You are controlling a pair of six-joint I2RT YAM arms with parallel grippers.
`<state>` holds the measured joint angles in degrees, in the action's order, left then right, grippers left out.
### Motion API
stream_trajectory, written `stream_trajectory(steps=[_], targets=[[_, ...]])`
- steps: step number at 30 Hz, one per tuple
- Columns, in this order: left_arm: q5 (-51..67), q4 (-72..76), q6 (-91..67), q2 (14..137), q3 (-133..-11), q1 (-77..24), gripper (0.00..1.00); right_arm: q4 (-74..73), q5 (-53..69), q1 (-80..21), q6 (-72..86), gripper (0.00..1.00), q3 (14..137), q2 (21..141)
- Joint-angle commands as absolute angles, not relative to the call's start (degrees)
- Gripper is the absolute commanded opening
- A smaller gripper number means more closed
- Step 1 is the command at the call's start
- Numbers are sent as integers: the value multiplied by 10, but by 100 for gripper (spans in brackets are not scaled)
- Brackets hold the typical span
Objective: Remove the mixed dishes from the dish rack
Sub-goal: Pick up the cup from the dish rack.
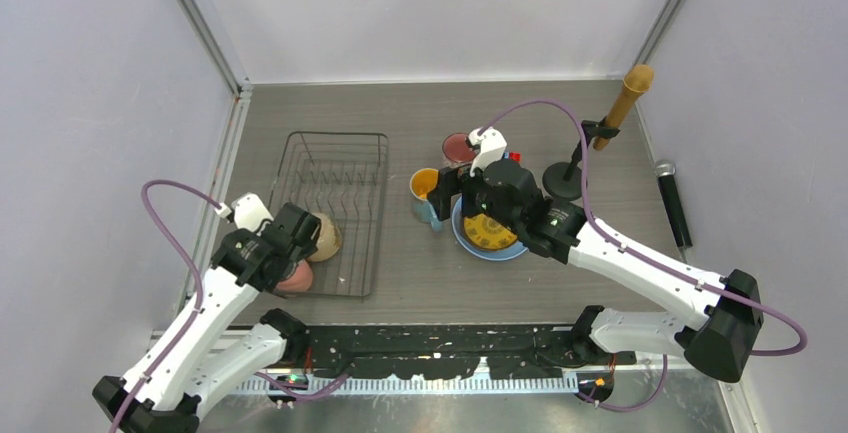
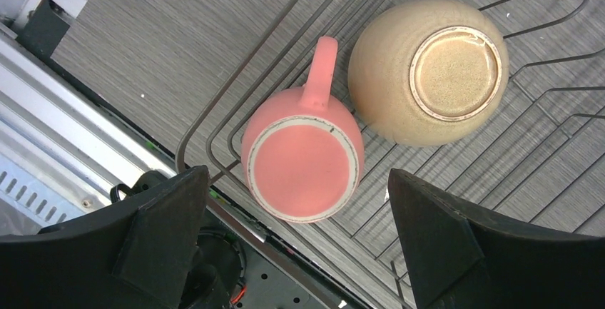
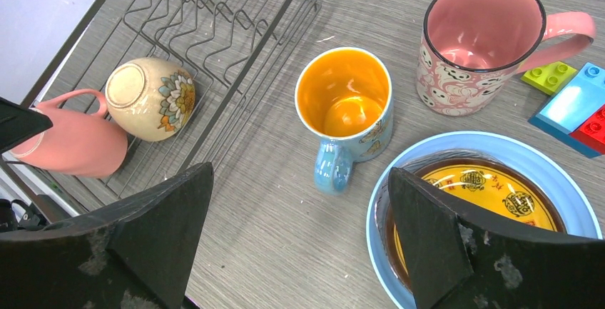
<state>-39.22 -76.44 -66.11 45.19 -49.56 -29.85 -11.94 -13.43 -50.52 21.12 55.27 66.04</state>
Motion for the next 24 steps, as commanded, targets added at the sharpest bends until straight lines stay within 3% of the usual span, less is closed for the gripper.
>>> stream_trajectory(steps=[1,24], targets=[[-398,-743,-686,455,-484,-294,100,-93,-138,-508,206,100,552,663],[-419,-714,-769,459,-421,-279,100,-93,-142,-508,201,100,545,665]])
